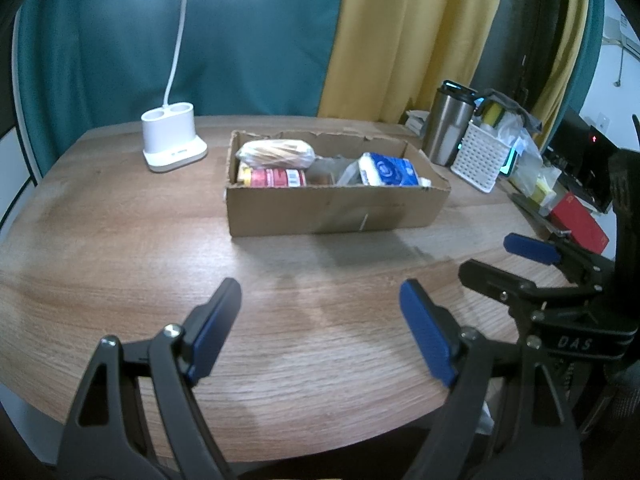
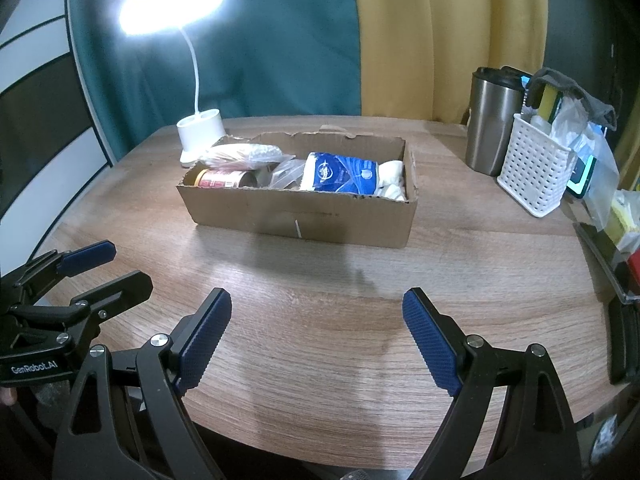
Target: Organize objects
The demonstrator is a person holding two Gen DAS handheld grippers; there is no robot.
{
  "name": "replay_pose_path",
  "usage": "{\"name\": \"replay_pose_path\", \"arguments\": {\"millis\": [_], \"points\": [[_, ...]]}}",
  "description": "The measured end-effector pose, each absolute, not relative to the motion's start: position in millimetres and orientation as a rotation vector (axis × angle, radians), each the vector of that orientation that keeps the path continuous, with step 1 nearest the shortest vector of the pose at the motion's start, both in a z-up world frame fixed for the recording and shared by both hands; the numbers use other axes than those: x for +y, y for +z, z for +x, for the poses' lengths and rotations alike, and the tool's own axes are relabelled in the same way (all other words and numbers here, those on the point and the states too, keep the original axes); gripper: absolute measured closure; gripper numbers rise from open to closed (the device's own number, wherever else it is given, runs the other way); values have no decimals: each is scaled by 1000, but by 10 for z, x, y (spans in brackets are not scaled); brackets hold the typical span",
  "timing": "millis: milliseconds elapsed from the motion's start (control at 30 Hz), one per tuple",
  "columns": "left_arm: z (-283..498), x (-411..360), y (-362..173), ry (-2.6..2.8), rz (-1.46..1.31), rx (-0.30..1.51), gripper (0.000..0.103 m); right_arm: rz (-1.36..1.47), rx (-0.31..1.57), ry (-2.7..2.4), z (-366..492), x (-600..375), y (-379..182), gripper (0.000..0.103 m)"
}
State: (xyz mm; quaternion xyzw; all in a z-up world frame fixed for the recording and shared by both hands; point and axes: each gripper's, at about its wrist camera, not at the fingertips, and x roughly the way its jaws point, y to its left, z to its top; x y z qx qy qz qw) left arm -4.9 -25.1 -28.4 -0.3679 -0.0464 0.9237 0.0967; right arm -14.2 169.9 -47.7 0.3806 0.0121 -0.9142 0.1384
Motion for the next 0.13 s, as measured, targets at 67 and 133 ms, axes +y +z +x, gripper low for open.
{"name": "replay_pose_path", "arguments": {"millis": [67, 133], "points": [[-56, -252, -293, 2735, -1092, -136, 20, 1104, 36, -2641, -153, 1695, -488, 13], [-71, -257, -309, 2736, -1093, -134, 20, 1108, 34, -2639, -164, 1690, -502, 13]]}}
